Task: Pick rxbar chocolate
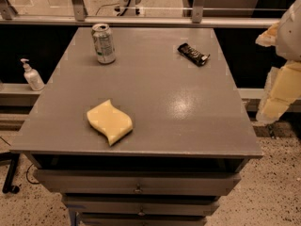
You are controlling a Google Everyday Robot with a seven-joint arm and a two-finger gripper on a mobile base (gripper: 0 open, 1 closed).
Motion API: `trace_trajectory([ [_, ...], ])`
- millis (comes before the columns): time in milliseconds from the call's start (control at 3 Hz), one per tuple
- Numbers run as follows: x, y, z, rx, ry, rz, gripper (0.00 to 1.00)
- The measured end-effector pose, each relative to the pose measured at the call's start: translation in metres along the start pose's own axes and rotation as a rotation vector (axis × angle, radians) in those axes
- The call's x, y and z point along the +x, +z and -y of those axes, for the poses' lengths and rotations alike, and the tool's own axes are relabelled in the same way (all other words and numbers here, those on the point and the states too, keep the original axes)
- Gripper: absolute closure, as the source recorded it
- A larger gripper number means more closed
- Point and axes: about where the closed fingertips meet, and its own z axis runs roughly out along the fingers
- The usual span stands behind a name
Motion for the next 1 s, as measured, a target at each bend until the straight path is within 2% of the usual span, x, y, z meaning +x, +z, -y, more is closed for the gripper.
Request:
trace_trajectory([
  [667, 0.001, 0.003, 0.009, 0.016, 0.014, 0.024, 0.00],
  [1000, 0.010, 0.021, 0.041, 0.057, 0.072, 0.084, 0.00],
])
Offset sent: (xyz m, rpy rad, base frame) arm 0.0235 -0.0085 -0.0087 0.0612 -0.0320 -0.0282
